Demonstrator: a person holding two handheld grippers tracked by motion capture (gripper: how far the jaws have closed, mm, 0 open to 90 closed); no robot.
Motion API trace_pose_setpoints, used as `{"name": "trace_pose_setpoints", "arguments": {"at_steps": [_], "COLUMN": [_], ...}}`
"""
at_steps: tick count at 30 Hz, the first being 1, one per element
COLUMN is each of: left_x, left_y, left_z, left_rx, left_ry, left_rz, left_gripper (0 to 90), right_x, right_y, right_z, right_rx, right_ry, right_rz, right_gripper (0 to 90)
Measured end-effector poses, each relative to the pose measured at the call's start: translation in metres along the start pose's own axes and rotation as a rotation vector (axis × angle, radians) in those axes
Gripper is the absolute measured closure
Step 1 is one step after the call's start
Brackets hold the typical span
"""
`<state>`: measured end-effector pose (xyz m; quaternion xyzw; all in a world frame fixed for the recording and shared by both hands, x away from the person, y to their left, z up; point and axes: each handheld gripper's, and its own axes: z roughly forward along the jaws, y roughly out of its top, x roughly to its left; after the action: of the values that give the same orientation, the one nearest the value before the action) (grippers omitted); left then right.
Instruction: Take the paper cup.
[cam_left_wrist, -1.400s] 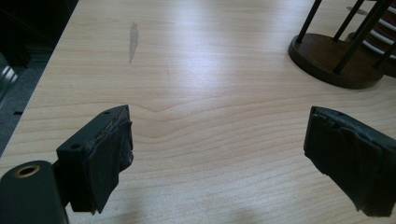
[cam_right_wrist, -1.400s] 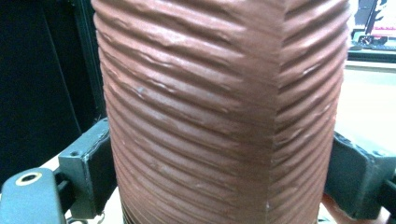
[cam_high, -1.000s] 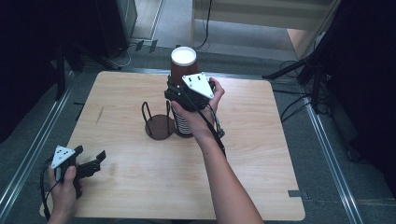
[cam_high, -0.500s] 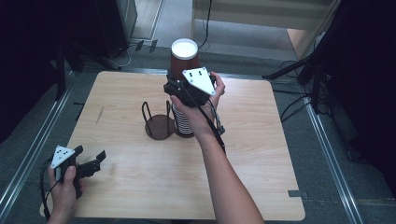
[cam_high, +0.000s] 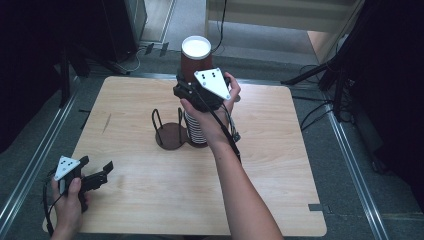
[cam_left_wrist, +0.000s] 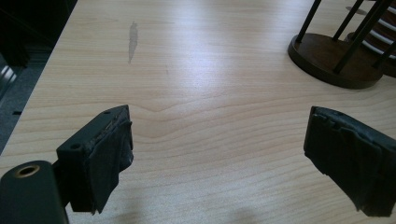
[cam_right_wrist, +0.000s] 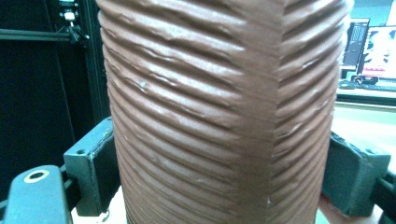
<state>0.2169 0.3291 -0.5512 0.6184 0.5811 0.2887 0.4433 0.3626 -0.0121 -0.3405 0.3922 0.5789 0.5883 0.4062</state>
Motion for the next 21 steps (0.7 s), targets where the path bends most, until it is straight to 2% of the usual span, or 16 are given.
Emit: {"name": "trace_pose_setpoints", "arguments": {"at_steps": [9,21], "left_x": [0.0,0.0], "left_y": [0.0,0.0], "left_z": [0.0,0.0], "left_rx": [0.001,0.0], "left_ry": [0.0,-0.001], "left_rz": [0.001,0.001], "left_gripper": [8.6,8.6], "right_x": [0.002,0.0], "right_y": [0.009,0.027], "right_z": [-0.001,-0.005], "right_rx": [-0.022,-0.064], "right_ry": [0.001,0.009], "right_rz": [0.01,-0.002], "right_gripper": [13.4,13.3]}}
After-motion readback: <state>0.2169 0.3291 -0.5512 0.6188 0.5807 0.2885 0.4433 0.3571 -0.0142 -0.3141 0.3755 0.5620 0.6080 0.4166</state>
